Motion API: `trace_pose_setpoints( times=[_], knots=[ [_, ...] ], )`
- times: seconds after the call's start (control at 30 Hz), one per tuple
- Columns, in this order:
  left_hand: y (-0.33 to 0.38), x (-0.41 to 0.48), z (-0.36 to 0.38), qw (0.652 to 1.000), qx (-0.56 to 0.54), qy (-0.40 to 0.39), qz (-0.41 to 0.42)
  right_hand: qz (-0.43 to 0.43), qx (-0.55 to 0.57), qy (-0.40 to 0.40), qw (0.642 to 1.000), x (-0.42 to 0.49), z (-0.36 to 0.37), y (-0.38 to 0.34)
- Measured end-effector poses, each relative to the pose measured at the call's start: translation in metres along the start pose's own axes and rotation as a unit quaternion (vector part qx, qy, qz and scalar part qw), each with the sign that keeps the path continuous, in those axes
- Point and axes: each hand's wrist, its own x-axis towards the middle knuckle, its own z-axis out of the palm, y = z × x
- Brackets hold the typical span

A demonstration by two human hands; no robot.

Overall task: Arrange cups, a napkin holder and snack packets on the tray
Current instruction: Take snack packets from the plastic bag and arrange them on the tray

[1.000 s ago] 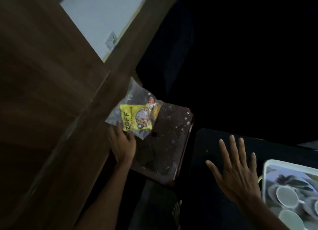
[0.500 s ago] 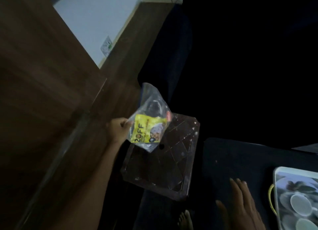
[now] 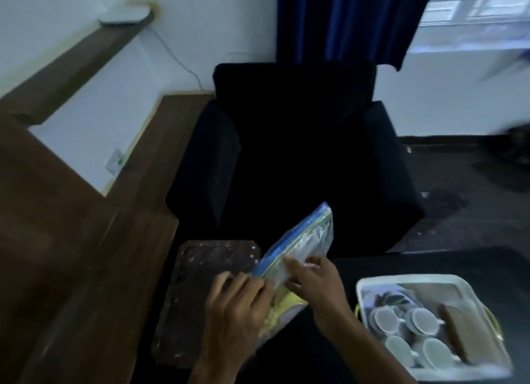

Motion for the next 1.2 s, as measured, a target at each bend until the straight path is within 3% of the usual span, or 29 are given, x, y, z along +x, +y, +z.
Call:
trace_pose_setpoints(
  times=[0.17,0.23,0.3,0.37,0.43,0.47,0.6,0.67,0.77,0.87,1.03,1.2],
  knots=[
    [0.101,0.011,-0.019,0.996,-0.090,-0.012,0.006,-0.041,-0.035,0.040,0.998,-0.039,-0.093,0.003],
    [0.141,0.011,-0.028,0.978,-0.183,-0.075,-0.062,-0.051,-0.010,0.050,0.997,-0.056,-0.136,-0.003],
    [0.186,0.015,-0.033,0.918,-0.316,-0.126,-0.206,-0.059,0.000,0.037,0.998,-0.073,-0.185,-0.006],
    [0.229,0.026,-0.032,0.816,-0.445,-0.131,-0.344,-0.086,-0.013,0.001,0.996,-0.090,-0.229,-0.010],
    [0.273,0.040,-0.025,0.748,-0.502,-0.135,-0.412,-0.113,-0.041,-0.027,0.992,-0.104,-0.269,-0.013],
    [0.295,0.047,-0.021,0.736,-0.512,-0.129,-0.423,-0.125,-0.050,-0.037,0.990,-0.110,-0.288,-0.013],
    [0.366,0.062,-0.014,0.750,-0.499,-0.096,-0.423,-0.136,-0.059,-0.032,0.988,-0.120,-0.349,-0.015],
    [0.393,0.069,-0.013,0.740,-0.491,-0.079,-0.452,-0.136,-0.059,-0.013,0.989,-0.127,-0.374,-0.013],
    [0.423,0.077,-0.011,0.727,-0.472,-0.078,-0.493,-0.195,-0.129,0.097,0.967,-0.138,-0.404,-0.010],
    [0.454,0.079,-0.014,0.731,-0.480,-0.113,-0.472,-0.198,-0.120,0.064,0.971,-0.150,-0.428,-0.014],
    [0.486,0.088,-0.015,0.791,-0.450,-0.150,-0.386,-0.156,-0.055,0.050,0.985,-0.164,-0.458,-0.013],
    [0.492,0.102,-0.011,0.829,-0.438,-0.189,-0.293,-0.102,0.043,0.048,0.993,-0.163,-0.475,-0.014]
  ],
)
